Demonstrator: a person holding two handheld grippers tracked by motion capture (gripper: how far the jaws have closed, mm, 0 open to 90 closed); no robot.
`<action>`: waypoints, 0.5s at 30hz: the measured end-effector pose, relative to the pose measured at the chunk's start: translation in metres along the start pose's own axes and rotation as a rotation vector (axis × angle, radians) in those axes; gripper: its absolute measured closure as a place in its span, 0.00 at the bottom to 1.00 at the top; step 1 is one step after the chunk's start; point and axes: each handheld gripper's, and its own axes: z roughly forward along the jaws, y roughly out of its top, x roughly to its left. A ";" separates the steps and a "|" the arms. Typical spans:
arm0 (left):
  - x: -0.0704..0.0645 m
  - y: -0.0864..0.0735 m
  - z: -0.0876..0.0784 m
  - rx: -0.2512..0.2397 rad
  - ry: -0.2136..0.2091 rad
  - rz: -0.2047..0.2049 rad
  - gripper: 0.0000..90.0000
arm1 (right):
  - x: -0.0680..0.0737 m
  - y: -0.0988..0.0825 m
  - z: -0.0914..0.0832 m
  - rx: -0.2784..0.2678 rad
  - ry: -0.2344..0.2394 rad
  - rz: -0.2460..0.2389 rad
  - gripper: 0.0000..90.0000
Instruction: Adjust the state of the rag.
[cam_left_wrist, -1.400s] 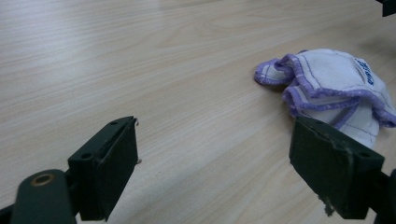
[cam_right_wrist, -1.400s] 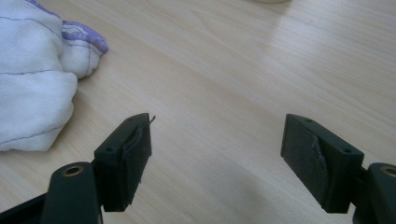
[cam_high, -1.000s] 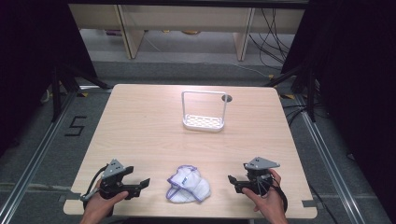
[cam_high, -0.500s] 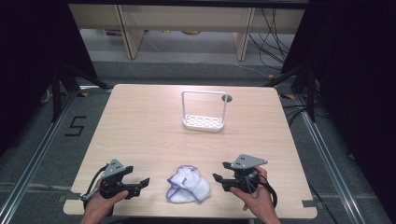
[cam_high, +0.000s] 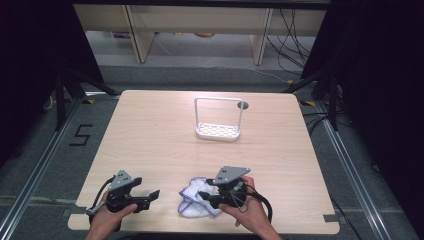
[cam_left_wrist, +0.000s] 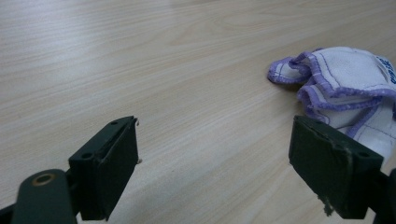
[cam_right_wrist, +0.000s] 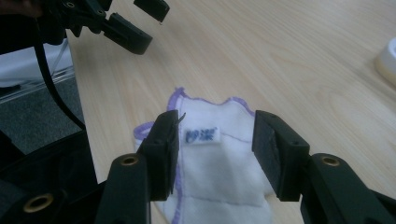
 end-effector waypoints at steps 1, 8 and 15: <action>0.000 0.000 0.000 0.001 0.000 0.000 0.17 | 0.002 0.002 0.003 0.002 0.005 0.004 0.58; 0.000 0.001 -0.001 -0.001 0.003 0.000 0.17 | 0.016 0.020 0.035 0.049 0.029 -0.061 0.63; -0.002 0.001 -0.001 -0.004 -0.005 -0.001 0.17 | 0.028 0.025 0.055 0.097 0.007 -0.127 0.69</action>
